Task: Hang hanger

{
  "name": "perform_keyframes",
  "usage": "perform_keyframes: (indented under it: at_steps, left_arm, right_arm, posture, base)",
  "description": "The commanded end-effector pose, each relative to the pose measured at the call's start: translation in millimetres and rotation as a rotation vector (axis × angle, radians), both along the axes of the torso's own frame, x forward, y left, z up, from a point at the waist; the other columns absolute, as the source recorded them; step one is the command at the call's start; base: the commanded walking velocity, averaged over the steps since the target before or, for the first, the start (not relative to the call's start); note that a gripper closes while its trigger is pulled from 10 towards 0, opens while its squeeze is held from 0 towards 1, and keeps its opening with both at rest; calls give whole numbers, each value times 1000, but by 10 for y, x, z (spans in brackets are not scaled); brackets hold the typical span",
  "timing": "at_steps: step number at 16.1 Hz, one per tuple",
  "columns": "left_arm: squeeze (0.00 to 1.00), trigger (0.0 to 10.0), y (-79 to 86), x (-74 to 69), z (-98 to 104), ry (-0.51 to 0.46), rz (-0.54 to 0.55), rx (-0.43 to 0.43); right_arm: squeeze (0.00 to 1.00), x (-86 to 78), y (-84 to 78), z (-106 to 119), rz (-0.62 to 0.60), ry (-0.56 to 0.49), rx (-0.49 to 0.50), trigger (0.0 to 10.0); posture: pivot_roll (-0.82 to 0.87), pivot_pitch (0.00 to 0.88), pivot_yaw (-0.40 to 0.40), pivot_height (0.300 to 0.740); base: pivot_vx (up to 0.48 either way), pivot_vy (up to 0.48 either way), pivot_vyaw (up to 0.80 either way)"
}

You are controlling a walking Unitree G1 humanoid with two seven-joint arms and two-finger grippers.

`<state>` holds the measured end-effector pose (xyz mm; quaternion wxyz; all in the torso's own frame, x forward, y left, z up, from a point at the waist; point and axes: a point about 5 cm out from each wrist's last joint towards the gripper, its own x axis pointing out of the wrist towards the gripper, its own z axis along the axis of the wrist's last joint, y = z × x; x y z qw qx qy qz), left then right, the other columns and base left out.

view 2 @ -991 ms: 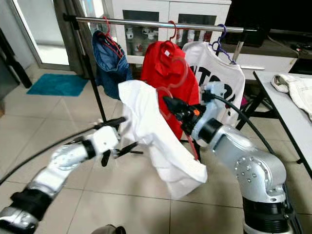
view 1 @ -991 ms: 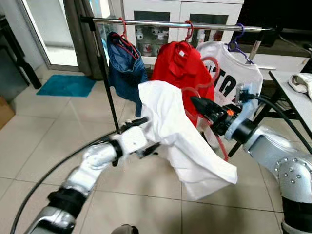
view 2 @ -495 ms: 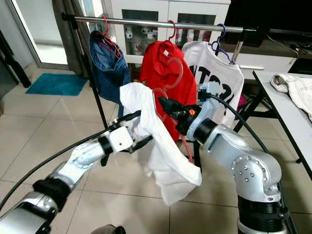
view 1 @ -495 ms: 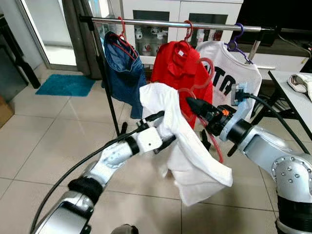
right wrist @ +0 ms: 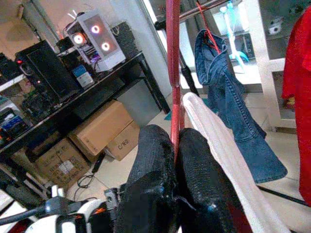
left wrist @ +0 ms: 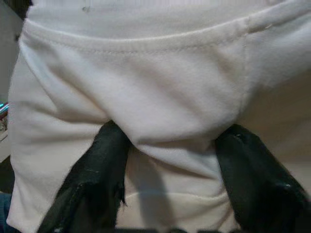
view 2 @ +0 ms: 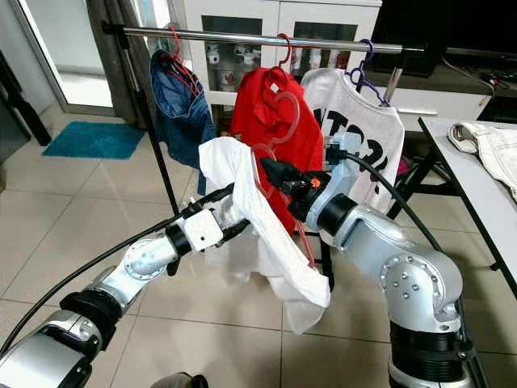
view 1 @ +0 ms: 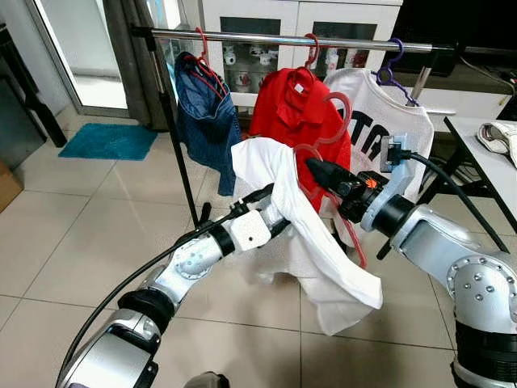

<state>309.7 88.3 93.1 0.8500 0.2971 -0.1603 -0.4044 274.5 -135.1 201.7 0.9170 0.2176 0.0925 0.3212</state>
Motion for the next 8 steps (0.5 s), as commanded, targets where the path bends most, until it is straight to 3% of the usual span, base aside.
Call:
perform_keyframes:
  at_steps: [1, 5, 8]
  left_arm:
    - [0, 0, 56, -35, -32, 5, -14, 13]
    - [0, 0, 274, -98, -27, -37, 16, 3]
    - [0, 0, 314, -95, -14, -40, 17, 7]
  right_arm:
    - [0, -3, -7, 158, -3, -72, 14, 10000]
    - [0, 12, -32, 134, -17, -66, 4, 10000]
    - [0, 26, -36, 133, -19, -65, 3, 10000]
  posture:
    - [-180, 0, 41, 740]
    - [-168, 0, 33, 740]
    - [-162, 0, 29, 740]
  base:
    - [0, 0, 0]
    - [0, 0, 0]
    - [0, 0, 0]
